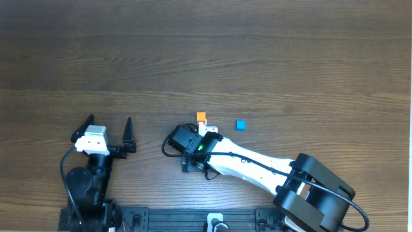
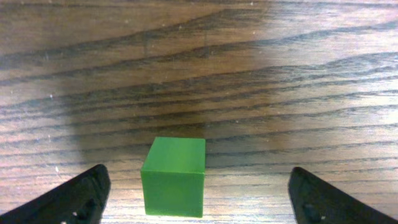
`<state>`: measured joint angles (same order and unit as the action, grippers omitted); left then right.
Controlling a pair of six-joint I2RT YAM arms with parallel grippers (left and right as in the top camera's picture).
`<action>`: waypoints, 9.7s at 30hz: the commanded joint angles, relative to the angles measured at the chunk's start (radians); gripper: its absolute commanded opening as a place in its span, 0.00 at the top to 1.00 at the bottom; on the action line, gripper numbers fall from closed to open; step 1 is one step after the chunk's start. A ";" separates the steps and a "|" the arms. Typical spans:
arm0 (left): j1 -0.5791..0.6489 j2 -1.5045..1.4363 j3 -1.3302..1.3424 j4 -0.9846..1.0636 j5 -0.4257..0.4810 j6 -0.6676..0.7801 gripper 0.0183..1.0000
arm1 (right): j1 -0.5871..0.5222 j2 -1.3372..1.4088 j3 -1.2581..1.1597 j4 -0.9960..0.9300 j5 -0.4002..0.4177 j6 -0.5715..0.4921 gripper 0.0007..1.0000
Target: Stack Cubes
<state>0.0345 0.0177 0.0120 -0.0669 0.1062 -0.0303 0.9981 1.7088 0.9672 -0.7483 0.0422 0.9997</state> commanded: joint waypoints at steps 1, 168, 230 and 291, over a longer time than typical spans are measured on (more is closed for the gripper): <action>-0.005 -0.002 -0.006 0.000 0.013 -0.011 0.00 | 0.013 0.013 0.021 0.000 0.032 0.010 0.13; -0.005 -0.002 -0.006 0.000 0.013 -0.011 0.00 | -0.251 0.240 0.609 -0.340 0.045 -0.274 0.69; -0.005 -0.002 -0.006 0.000 0.013 -0.011 0.00 | -0.567 0.066 0.070 -0.015 -0.018 -0.560 0.11; -0.005 -0.002 -0.006 0.001 0.013 -0.011 0.00 | -0.280 0.096 0.677 -0.393 0.011 -0.393 0.87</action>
<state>0.0345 0.0177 0.0120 -0.0669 0.1066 -0.0303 0.6941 1.7981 1.6234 -1.1378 0.0433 0.5434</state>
